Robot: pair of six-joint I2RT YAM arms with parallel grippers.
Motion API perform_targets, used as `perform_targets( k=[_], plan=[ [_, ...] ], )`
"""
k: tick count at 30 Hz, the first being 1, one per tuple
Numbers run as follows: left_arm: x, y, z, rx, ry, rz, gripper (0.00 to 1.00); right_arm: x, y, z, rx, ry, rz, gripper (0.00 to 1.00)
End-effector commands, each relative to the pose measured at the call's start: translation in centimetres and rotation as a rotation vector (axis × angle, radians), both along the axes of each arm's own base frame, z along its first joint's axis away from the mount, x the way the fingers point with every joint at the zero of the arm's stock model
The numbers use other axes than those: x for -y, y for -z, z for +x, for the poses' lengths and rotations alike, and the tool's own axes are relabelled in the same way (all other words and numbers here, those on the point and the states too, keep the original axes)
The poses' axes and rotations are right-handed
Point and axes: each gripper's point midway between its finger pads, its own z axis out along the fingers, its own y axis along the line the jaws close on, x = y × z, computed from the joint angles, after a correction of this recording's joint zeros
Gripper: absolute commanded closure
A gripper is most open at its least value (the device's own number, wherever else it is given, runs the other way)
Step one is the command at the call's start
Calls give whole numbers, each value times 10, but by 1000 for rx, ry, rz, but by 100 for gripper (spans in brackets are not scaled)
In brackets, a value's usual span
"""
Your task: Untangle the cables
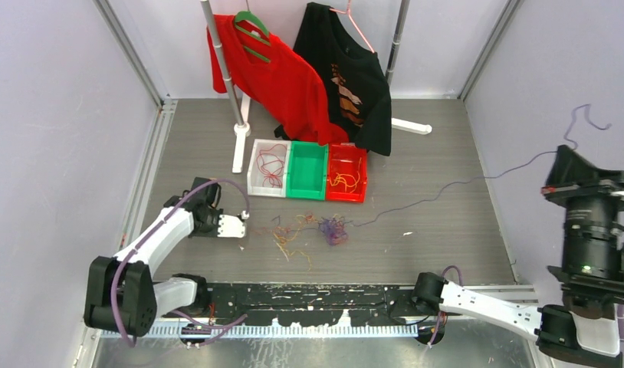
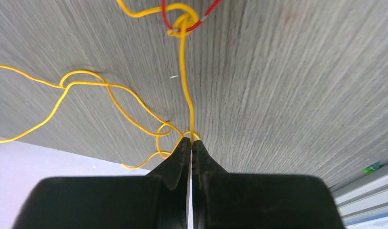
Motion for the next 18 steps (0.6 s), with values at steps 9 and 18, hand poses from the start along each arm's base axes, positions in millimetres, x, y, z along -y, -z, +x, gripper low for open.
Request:
perform_targets(
  k=[9, 18],
  plan=[
    [-17, 2, 20, 16, -28, 9, 96, -5, -46, 6, 27, -99, -76, 99],
    [59, -97, -6, -201, -180, -428, 1, -118, -53, 18, 92, -514, -45, 99]
  ],
)
